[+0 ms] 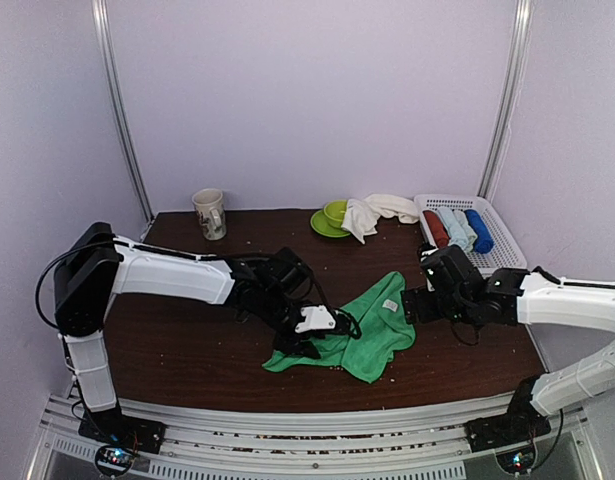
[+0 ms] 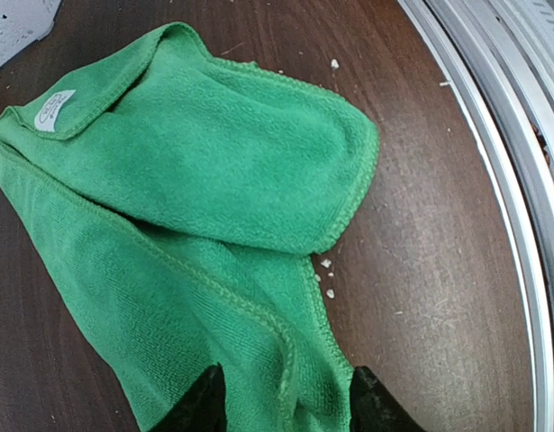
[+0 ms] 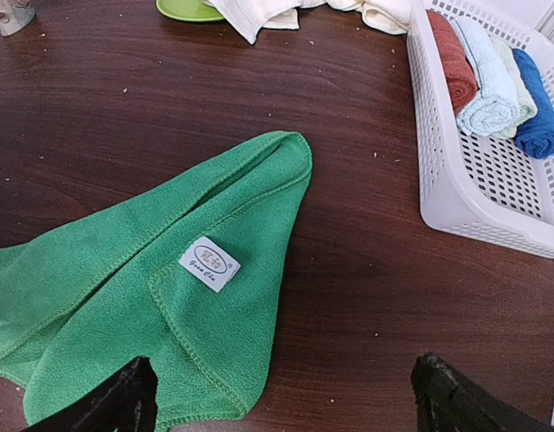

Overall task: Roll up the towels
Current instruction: Pick up the towel from the center of the board.

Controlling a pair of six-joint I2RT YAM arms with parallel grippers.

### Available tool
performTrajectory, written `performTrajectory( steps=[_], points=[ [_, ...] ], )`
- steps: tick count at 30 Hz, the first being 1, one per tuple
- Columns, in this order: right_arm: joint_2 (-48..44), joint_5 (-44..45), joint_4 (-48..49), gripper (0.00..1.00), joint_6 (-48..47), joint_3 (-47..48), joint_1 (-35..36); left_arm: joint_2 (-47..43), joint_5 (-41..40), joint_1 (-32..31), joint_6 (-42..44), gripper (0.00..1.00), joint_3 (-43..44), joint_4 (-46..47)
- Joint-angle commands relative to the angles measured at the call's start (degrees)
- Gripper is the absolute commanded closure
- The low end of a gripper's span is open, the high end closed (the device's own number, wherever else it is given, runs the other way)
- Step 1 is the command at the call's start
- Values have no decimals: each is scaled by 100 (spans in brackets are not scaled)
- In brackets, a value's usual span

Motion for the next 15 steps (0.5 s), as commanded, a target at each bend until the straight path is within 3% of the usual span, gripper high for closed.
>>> performTrajectory(
  steps=[1, 7, 15],
  points=[
    [25, -23, 126, 1, 103, -81, -12, 76, 161, -35, -57, 58, 202, 42],
    [68, -4, 135, 1, 90, -42, -17, 164, 134, -44, -48, 68, 195, 33],
    [247, -20, 196, 2, 53, -31, -14, 169, 162, -44, -147, 91, 302, 24]
  ],
)
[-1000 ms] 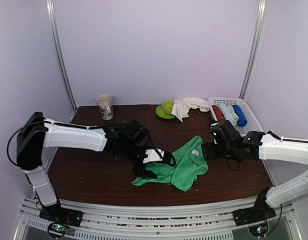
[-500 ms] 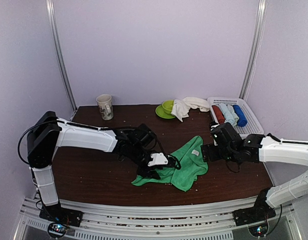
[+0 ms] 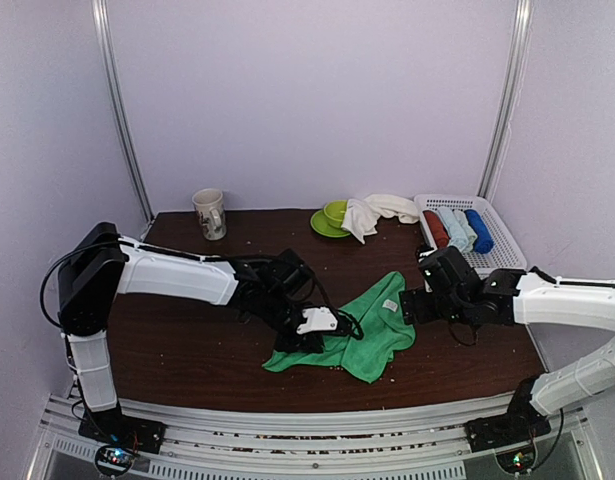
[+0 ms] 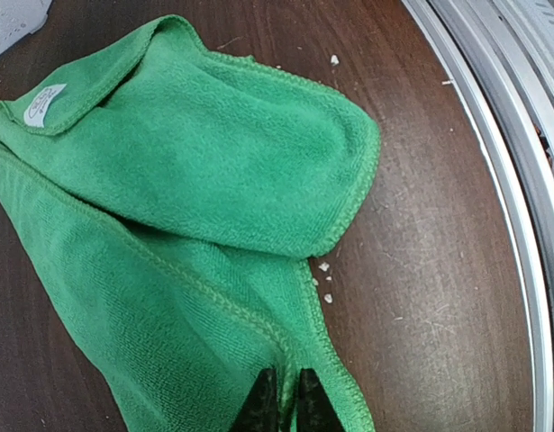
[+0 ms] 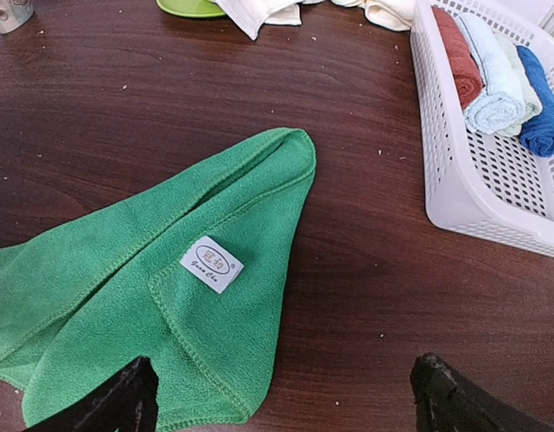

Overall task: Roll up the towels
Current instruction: Pick up the towel from the center of the board.

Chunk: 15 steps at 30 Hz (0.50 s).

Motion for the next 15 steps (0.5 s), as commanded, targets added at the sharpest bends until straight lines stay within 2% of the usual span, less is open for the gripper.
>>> performTrajectory(
  steps=[1, 6, 10, 15],
  points=[
    [186, 4, 96, 2, 14, -11, -18, 25, 106, -33, -133, 91, 264, 21],
    [583, -147, 106, 4, -79, 119, -14, -108, 94, -11, -307, 100, 378, -48],
    [872, -389, 268, 7, -165, 249, 23, -231, 15, 116, -403, 100, 368, -49],
    [1264, -473, 397, 13, -234, 514, 135, -434, 88, 648, -630, 100, 338, 9]
  ],
)
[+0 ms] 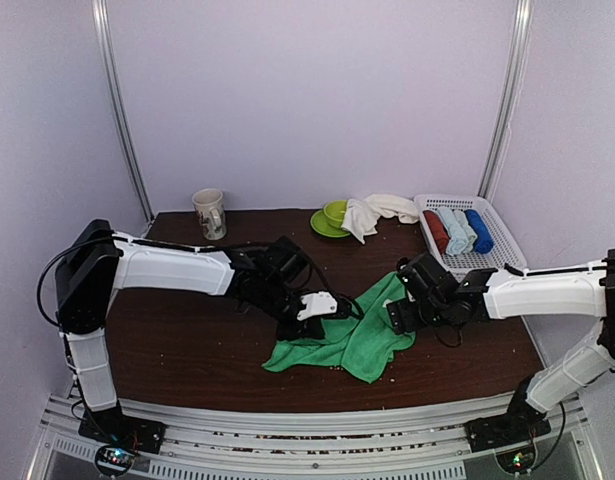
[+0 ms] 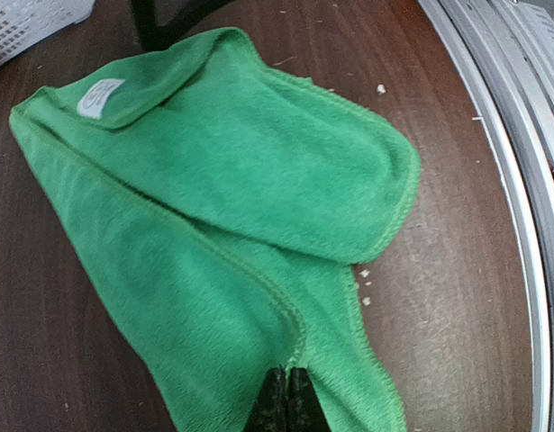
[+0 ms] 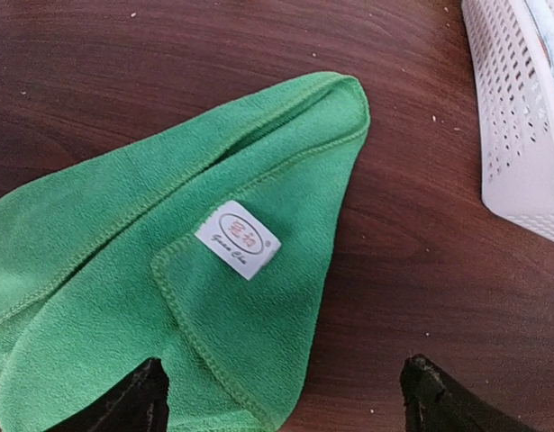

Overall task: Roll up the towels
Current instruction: Pick up the towel from the center of the board.

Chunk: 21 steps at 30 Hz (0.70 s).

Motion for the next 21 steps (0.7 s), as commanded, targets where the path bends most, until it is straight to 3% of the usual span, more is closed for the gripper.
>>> performTrajectory(
  steps=[1, 10, 15, 21],
  points=[
    [322, -97, 271, 14, -99, 404, 126, -437, 119, 601, -280, 100, 61, 76],
    [1472, 223, 113, 29, 121, 1314, 459, -1007, 264, 1290, -358, 100, -434, 350],
    [2023, 1010, -418, 40, 482, 1796, 684, -1027, 263, 1428, -345, 100, -556, 413],
    [2167, 1247, -656, 40, 634, 1857, 840, -1006, 360, 1541, -351, 100, -588, 458]
  ],
)
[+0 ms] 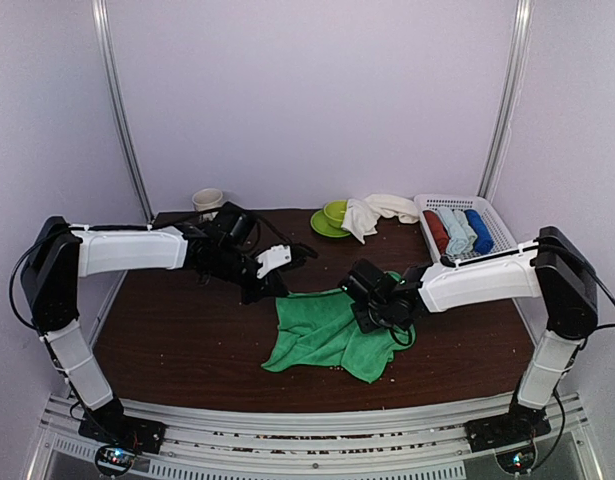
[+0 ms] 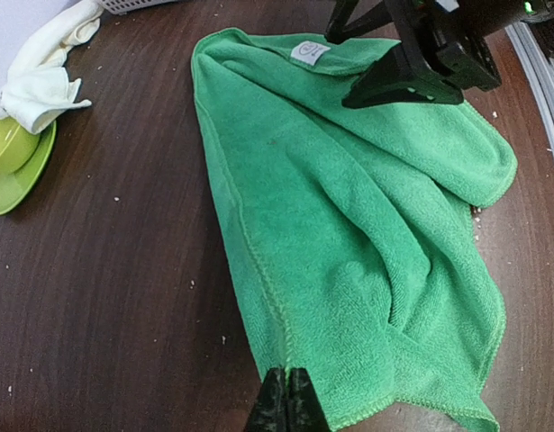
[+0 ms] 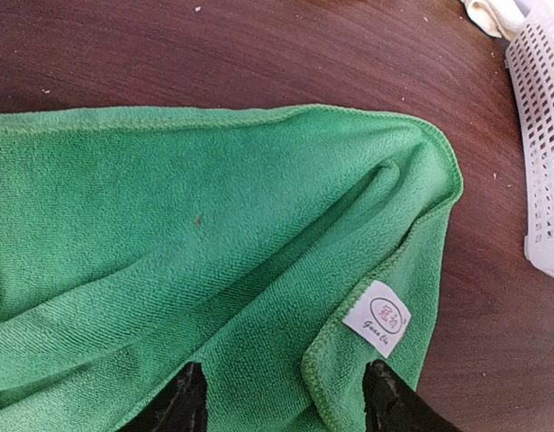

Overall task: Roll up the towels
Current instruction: Pick up the towel from the center of the board.

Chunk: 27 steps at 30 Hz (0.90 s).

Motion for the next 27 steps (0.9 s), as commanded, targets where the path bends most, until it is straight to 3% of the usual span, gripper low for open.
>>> performTrajectory(
  steps=[1, 16, 27],
  points=[
    [50, 534, -394, 41, 269, 56, 72, -57, 178, 87, -41, 100, -64, 258],
    [629, 1134, -572, 45, 306, 351, 63, -24, 267, 87, -87, 100, -104, 344],
    [501, 1291, -602, 50, 352, 246, -38, -32, 283, 83, -95, 100, -140, 395]
  ],
)
